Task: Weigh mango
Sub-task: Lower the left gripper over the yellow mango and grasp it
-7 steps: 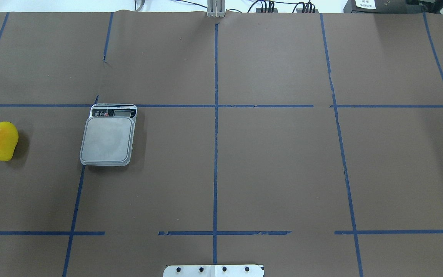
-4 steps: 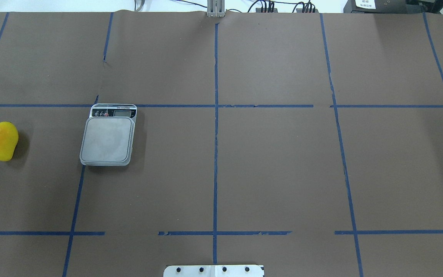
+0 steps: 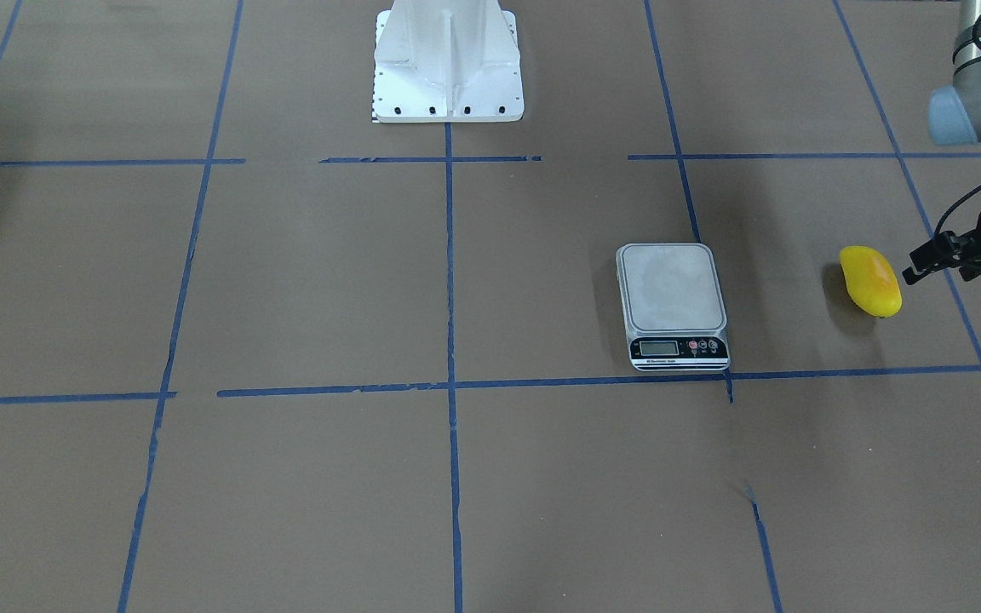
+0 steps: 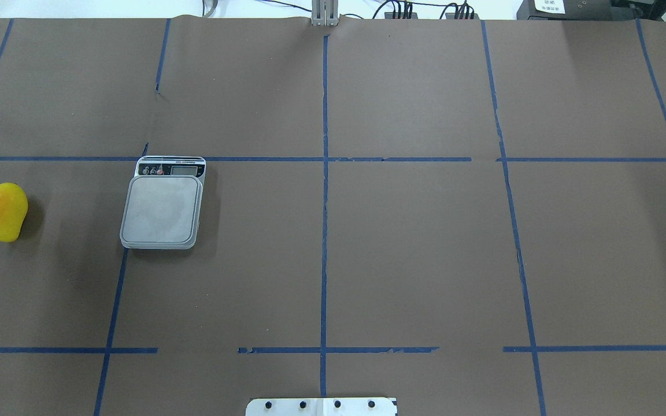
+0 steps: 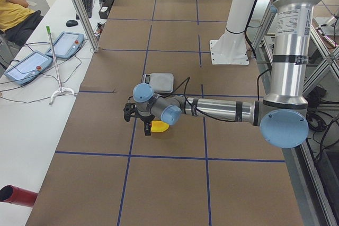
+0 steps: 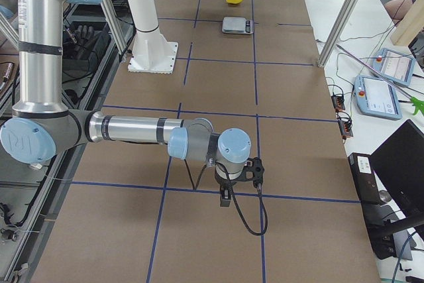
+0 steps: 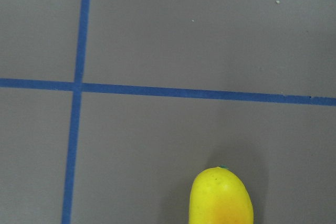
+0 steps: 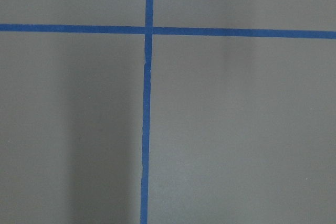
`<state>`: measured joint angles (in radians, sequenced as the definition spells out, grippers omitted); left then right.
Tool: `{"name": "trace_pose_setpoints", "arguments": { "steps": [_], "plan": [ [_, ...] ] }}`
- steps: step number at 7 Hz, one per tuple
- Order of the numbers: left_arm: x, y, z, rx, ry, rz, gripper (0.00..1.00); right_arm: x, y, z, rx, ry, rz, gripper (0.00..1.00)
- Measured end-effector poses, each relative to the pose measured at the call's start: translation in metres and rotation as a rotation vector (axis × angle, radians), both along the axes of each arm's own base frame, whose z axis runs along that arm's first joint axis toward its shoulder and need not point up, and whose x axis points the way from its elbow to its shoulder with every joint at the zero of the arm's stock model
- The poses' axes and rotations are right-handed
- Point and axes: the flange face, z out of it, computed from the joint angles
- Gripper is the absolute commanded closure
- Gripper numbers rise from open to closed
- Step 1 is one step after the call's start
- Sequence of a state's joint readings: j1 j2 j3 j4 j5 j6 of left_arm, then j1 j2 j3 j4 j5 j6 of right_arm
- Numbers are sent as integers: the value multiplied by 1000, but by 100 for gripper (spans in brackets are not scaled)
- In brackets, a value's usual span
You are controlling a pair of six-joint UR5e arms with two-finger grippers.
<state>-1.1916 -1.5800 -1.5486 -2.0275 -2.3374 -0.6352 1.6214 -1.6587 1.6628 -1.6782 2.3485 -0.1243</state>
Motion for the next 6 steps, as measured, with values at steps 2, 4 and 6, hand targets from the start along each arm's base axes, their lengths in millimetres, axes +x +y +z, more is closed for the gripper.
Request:
{"name": "trace_pose_setpoints", "arguments": {
  "steps": [2, 4, 6],
  "plan": [
    [31, 6, 6, -26, 3, 30, 0, 0, 0, 0, 0, 0, 0, 0],
    [58, 6, 10, -30, -11, 67, 38, 0, 1, 0, -1, 0, 0, 0],
    [70, 5, 19, -36, -33, 82, 100, 0, 0, 0, 0, 0, 0, 0]
  ]
}}
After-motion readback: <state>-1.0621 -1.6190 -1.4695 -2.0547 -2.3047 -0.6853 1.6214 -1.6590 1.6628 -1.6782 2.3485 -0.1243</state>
